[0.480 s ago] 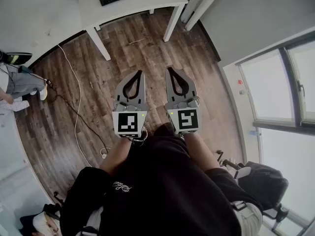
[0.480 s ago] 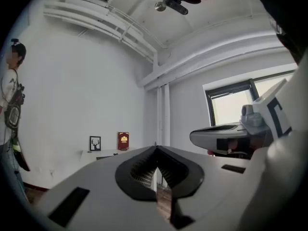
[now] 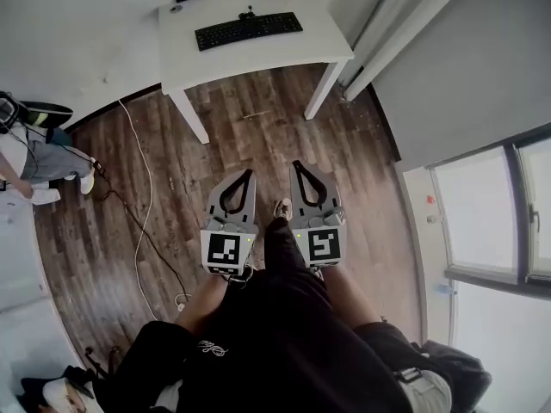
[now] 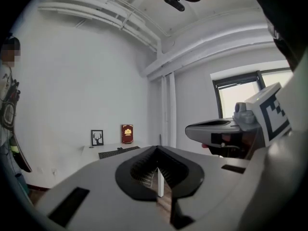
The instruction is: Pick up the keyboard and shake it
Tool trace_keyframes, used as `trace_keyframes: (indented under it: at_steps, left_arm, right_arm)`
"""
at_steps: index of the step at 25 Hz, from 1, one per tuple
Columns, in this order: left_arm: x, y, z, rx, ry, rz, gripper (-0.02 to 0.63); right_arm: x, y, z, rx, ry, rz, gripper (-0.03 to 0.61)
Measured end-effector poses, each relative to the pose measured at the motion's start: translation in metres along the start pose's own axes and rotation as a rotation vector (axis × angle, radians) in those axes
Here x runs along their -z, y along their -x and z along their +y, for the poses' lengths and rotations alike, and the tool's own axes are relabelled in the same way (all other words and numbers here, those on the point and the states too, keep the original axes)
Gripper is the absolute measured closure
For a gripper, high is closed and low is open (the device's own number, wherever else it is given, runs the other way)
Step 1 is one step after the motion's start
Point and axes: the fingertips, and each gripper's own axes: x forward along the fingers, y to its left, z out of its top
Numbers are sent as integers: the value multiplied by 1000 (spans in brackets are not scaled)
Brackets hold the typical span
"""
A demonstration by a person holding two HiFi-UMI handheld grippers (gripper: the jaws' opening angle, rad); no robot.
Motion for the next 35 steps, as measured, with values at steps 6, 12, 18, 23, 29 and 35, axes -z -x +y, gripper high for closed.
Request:
trace_keyframes:
  at_steps: [6,12,18,23,29,35]
  left_arm:
    - [-25,-101,35,-20,-63,39,617]
    - [-30,-196,53,-53,-18,68,617]
    - [-10,-243,79,-89,-9,154,617]
    - [5,-285,127,-102,-1,197,617]
    - [9,-352,194,-63,-1,207,617]
    - [10,-396,248,34,77,207,617]
  right_arm:
    - [1,-90,-61,-88,-2,-8,557]
    - [13,-159,-120,-191,10,3,557]
    - [39,-214,-139,-259,-7,16,557]
    - [61,-277,-152,-278,-15,64,557]
    - [75,-358,-162,-368,58,160,557]
    - [80,-431,-161,-439,131,284,557]
